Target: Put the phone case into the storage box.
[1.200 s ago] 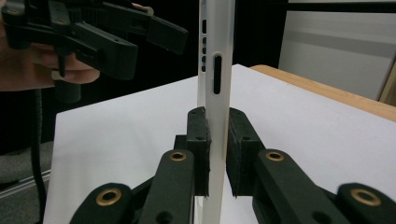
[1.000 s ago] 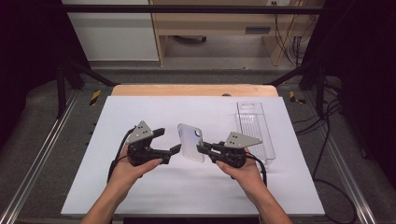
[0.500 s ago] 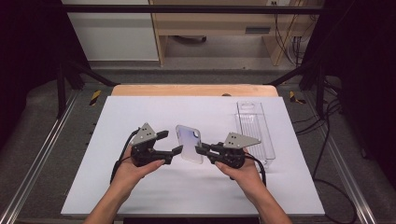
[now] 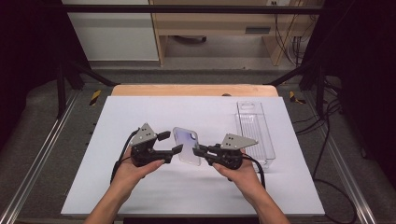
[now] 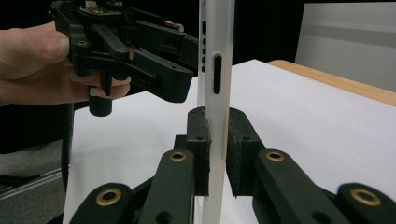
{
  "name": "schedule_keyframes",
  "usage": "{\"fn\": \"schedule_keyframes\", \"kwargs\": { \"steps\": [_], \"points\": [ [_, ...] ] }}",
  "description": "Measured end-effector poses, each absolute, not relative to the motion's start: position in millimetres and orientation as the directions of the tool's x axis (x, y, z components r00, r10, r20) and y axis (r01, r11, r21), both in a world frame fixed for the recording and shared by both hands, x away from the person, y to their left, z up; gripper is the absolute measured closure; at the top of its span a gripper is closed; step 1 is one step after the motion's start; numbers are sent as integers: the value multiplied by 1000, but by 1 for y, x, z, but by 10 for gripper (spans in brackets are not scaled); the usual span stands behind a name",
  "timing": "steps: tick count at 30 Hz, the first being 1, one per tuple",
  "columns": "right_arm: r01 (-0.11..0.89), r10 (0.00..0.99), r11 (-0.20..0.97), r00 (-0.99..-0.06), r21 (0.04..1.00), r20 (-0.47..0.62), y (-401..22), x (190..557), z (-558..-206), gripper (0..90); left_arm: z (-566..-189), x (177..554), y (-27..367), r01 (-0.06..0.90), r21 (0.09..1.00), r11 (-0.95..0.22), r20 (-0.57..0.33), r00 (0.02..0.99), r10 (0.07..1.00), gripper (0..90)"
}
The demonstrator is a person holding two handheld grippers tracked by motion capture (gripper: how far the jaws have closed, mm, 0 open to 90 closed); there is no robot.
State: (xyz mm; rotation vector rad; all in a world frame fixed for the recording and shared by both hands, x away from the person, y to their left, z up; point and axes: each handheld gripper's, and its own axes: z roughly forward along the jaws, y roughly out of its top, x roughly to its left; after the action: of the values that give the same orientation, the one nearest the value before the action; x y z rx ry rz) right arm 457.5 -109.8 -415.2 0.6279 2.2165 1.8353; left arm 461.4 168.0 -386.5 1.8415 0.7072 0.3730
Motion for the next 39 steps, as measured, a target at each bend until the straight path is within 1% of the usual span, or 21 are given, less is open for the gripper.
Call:
{"fn": "schedule_keyframes", "kwargs": {
  "steps": [5,24,39],
  "points": [
    [199,435,145,-893,969,119,-107,458,-417,813,-386,461,168,286,928,-240,-78,778,624,326],
    [212,410,164,-903,963,128,-99,457,-422,814,-386,460,171,278,931,-236,-80,787,612,389],
    [220,397,170,-907,961,137,-96,458,-425,813,-385,460,171,274,932,-237,-82,797,599,394]
  ]
}}
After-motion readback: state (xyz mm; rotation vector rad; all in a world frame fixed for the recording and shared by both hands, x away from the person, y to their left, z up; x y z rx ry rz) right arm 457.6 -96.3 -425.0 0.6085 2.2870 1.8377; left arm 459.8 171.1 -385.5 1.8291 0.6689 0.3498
